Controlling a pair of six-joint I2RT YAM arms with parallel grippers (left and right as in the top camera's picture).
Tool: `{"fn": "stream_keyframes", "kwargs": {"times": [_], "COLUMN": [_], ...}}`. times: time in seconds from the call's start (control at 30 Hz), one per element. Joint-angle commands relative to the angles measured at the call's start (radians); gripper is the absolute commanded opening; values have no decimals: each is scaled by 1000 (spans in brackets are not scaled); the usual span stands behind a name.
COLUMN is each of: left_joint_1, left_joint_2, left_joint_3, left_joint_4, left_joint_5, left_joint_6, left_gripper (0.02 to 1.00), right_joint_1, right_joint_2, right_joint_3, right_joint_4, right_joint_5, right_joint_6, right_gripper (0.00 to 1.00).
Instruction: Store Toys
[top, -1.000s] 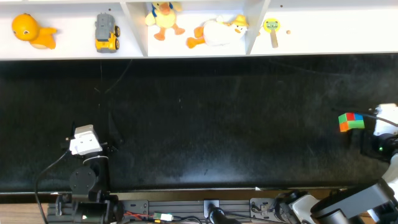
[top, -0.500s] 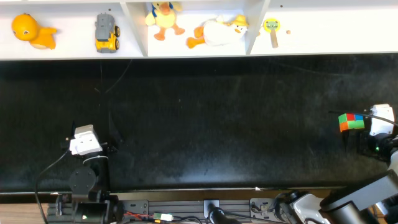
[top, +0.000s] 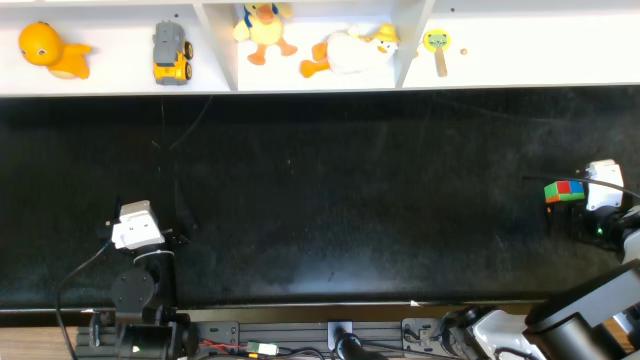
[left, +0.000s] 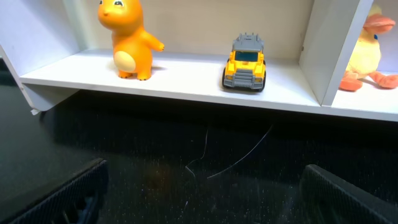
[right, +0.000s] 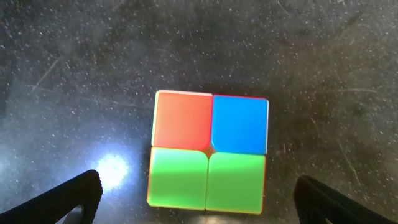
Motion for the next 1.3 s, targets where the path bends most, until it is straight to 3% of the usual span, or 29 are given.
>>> {"fn": "stream_keyframes", "kwargs": {"times": [0.03, 0.2, 0.53, 1.3], "left_joint_1": [6, 6, 6, 6], "left_joint_2": [-11, -11, -11, -11], "left_joint_3": [-3, -4, -4, -4], "left_joint_4": [-1, -1, -1, -1], "left_joint_5": [-5, -5, -5, -5], "left_joint_6": [22, 22, 22, 22], "left_gripper": [998, 998, 998, 998], "right_joint_1": [6, 11, 12, 37], "right_joint_2": [12, 13, 14, 53], "right_joint_3": [-7, -7, -8, -9], "right_joint_4": [24, 24, 24, 28], "right_joint_5": [-64, -68, -67, -29], "right_joint_6": [73, 97, 112, 119], "right_gripper": [996, 996, 886, 847]}}
